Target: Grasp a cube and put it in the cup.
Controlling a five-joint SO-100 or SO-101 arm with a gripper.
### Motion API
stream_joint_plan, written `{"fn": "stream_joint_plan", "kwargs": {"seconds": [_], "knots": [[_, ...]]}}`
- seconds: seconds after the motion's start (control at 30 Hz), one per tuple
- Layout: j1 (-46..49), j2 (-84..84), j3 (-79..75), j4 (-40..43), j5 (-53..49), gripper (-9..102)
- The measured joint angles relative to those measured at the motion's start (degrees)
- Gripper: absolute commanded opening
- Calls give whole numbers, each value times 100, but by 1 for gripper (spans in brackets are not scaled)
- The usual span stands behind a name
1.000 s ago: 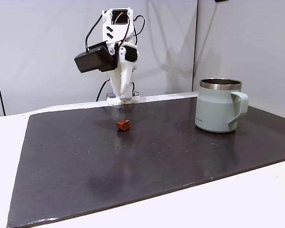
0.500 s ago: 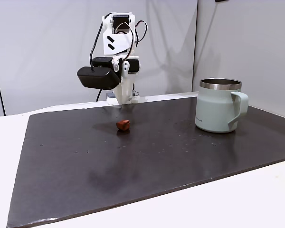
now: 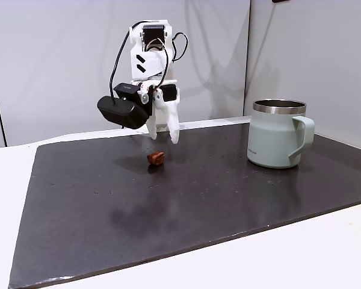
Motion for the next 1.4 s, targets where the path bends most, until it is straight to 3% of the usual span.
{"fn": "stream_joint_plan", "kwargs": {"seconds": [0.4,1.4], "knots": [[229,-457,-193,185,9,26],[114,-1301,-448,-325,-220,18]]}}
